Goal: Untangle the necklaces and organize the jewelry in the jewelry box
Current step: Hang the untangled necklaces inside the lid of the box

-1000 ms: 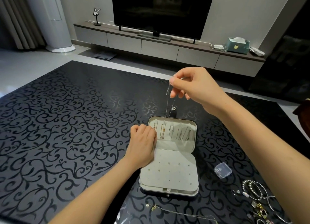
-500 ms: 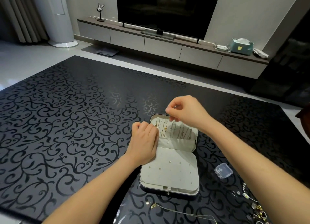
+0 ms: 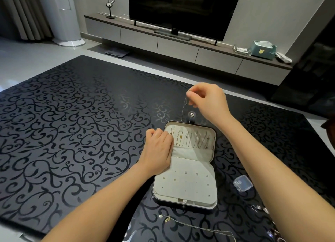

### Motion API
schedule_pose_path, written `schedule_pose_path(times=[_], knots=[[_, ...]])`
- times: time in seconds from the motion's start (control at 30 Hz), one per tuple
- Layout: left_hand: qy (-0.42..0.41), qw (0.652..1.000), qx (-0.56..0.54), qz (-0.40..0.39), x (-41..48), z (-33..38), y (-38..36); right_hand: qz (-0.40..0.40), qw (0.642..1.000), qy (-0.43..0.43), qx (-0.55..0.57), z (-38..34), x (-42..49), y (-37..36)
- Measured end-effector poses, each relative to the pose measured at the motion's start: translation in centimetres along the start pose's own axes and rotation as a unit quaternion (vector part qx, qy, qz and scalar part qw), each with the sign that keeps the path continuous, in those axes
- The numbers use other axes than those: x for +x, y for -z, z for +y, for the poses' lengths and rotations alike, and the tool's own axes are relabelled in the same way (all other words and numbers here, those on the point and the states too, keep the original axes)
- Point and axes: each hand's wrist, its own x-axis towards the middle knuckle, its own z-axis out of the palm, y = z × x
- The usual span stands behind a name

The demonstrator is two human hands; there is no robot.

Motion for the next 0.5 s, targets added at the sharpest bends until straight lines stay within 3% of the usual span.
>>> schedule_pose_path(times=[0.27, 0.5], knots=[[0.003, 1.000, 0.003, 0.000, -0.1, 0.0, 0.0, -0.097, 0.995, -0.027, -0.006, 0.0, -2.0, 0.2], [0.000, 1.000, 0.005, 0.001, -0.1, 0.0, 0.0, -0.084, 0.994, -0.051, 0.042, 1.2, -4.1, -0.2]])
